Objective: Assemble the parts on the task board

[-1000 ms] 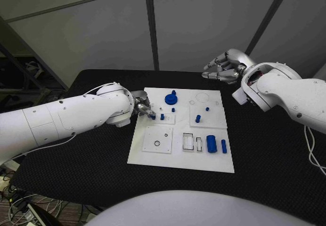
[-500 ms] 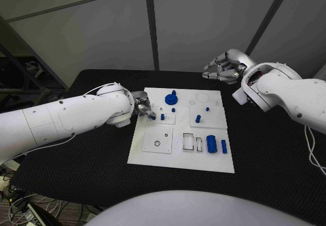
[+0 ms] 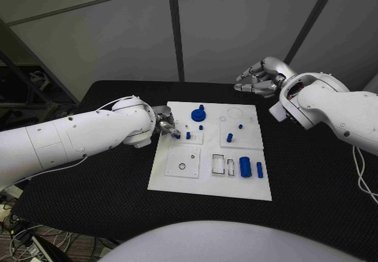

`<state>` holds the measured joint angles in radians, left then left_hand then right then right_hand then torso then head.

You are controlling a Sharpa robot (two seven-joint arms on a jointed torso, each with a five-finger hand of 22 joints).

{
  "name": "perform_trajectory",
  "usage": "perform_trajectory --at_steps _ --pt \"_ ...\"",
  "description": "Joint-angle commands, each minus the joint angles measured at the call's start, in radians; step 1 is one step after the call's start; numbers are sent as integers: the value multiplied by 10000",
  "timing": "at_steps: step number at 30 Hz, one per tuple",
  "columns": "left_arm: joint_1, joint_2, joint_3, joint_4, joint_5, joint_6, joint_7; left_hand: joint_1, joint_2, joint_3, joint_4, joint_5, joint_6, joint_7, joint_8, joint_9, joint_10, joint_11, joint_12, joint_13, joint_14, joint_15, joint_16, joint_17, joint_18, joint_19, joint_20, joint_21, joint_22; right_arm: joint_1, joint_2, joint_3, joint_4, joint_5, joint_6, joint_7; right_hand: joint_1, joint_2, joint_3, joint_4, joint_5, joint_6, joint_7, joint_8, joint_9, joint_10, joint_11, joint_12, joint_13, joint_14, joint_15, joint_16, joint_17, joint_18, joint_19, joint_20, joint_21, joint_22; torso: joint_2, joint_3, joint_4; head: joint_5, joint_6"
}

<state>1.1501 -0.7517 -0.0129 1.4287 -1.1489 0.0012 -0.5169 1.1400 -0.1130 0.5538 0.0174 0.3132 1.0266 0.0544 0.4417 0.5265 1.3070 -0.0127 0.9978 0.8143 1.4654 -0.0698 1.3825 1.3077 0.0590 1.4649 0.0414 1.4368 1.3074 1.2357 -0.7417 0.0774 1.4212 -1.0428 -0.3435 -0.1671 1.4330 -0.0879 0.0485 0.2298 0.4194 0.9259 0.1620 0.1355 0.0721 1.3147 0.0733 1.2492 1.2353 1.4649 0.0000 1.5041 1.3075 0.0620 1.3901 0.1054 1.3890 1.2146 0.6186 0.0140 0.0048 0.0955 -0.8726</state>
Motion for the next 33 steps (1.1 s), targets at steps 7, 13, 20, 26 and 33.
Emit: perform_trajectory --at_steps 7,13,20,26,33 --pt "-44 28 -37 -123 -67 798 -59 72 -61 1293 -1316 57 104 -7 39 26 165 -97 27 50 655 -48 28 1386 -215 199 -32 54 1514 16 12 3 -8 -29 42 40 -49 11 8 60 65 -70 -12 49 -5 -14 -11 -24 12 786 -40 -29 1564 122 -58 -28 -61 -4 5 7 -2 -13 0" --pt "-41 42 -31 -168 -67 988 -55 73 -87 1300 -1329 75 120 -15 46 37 187 -102 43 73 656 -50 30 1387 -219 206 -33 66 1526 15 15 3 -14 -29 46 38 -49 11 8 60 65 -70 -12 49 -5 -14 -11 -24 12 786 -40 -29 1564 122 -58 -28 -61 -4 -4 7 1 -8 0" --pt "-40 52 -15 -190 -67 924 -42 71 -104 1307 -1335 95 135 -20 51 46 213 -106 73 113 656 -51 29 1387 -221 210 -35 71 1533 13 24 3 -21 -29 47 43 -49 11 8 60 65 -70 -12 49 -5 -14 -11 -24 12 786 -40 -29 1564 122 -58 -28 -61 -4 -3 7 -1 -12 0" --pt "-37 81 -5 -209 -66 927 -35 70 -113 1311 -1338 107 144 -23 55 51 229 -109 89 134 656 -52 30 1387 -224 217 -35 81 1542 12 28 3 -29 -29 48 44 -49 11 8 60 65 -70 -12 49 -5 -14 -11 -24 12 786 -40 -29 1564 122 -58 -28 -61 -4 3 5 -4 -19 0" --pt "-15 210 3 -345 -66 1115 -32 70 -113 1311 -1338 107 144 -23 55 51 229 -109 89 134 656 -52 30 1387 -224 217 -35 81 1542 11 36 3 -34 -29 50 40 -49 11 8 60 65 -70 -12 49 -5 -14 -11 -24 12 786 -40 -29 1564 122 -58 -28 -61 -4 9 11 -6 -13 0"
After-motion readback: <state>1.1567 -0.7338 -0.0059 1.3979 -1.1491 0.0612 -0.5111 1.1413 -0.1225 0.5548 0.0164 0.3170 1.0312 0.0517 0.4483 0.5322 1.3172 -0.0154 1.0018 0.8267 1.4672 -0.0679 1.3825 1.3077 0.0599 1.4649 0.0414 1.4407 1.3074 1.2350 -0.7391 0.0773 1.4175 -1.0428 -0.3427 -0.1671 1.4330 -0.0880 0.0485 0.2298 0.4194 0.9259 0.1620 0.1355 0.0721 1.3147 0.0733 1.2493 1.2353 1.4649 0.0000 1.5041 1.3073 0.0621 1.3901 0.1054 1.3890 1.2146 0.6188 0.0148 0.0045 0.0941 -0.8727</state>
